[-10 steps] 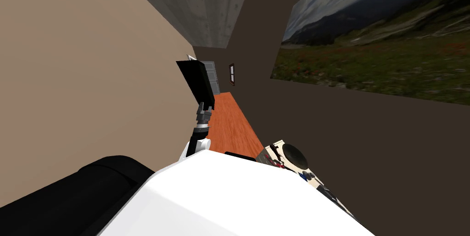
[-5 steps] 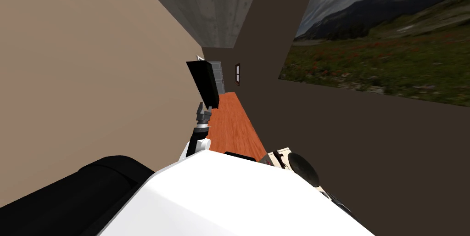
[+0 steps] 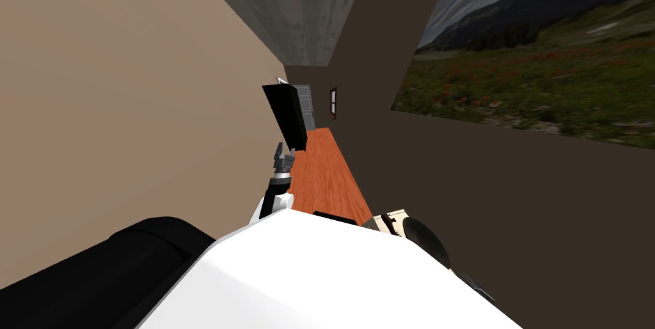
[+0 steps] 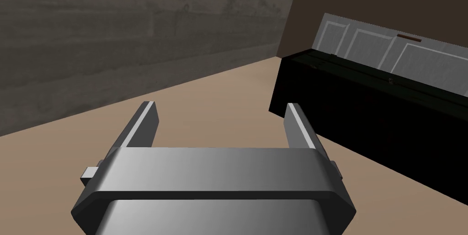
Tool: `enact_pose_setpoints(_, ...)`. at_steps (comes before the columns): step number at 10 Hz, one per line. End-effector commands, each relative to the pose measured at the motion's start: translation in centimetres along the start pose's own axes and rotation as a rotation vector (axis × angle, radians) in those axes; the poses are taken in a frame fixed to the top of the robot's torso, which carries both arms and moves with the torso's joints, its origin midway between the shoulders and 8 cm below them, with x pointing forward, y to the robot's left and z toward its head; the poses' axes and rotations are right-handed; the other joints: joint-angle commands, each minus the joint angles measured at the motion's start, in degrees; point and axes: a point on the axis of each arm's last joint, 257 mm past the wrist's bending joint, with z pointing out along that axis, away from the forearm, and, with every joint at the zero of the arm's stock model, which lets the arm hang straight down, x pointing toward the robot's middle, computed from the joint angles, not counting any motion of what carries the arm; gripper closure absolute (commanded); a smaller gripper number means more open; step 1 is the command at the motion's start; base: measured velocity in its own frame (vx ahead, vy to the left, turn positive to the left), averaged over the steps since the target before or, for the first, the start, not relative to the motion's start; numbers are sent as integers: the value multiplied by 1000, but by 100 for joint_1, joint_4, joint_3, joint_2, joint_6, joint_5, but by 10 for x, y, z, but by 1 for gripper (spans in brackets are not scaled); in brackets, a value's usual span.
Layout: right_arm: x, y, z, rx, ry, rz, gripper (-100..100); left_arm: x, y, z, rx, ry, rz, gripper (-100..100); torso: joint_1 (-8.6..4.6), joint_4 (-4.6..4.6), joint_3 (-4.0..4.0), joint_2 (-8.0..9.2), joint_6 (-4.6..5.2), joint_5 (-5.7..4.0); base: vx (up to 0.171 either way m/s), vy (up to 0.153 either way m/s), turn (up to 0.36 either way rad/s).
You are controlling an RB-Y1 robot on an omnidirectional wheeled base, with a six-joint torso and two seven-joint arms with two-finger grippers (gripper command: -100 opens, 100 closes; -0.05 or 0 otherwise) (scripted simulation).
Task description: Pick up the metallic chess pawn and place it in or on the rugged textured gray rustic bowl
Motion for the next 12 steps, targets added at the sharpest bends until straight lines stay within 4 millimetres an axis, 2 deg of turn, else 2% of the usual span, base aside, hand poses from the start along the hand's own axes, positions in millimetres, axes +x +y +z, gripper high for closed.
enact_pose_setpoints(1, -8, 6, 4, 1, 4, 1, -100, 0, 0, 0, 0, 0, 0, 0, 0, 0, 0, 0, 0, 0, -30, -44, 113)
enact_pose_setpoints(3, -9, 8, 5, 1, 3, 2, -100, 0, 0, 0, 0, 0, 0, 0, 10, 2, 5, 8, 1, 2, -14, -13, 46)
enact_pose_setpoints(4, -9, 8, 6, 1, 4, 2, 100, 0, 0, 0, 0, 0, 0, 0, 16, 1, 3, 5, 2, 4, 0, 0, 0)
enact_pose_setpoints(8, -8, 3, 6, 8, 5, 1, 100, 0, 0, 0, 0, 0, 0, 0, 11, -7, -2, 4, 9, -14, 0, -1, 3)
enact_pose_setpoints(9, -9, 4, 6, 8, 5, 1, 0, 0, 0, 0, 0, 0, 0, 0, 10, -7, -1, 4, 9, -14, 0, 0, 0)
enact_pose_setpoints(10, 0, -1, -1, 1, 1, -4, 100, 0, 0, 0, 0, 0, 0, 0, 10, -7, -1, 4, 9, -14, 30, 29, -111)
enact_pose_setpoints(11, 5, -6, -4, 0, -1, -8, 100, 0, 0, 0, 0, 0, 0, 0, 20, -10, -5, -2, 16, -10, 34, 55, -144)
enact_pose_setpoints(12, 0, -5, -1, 2, 1, -9, 100, 0, 0, 0, 0, 0, 0, 0, 30, -11, -7, -3, 16, -8, 9, 25, -35)
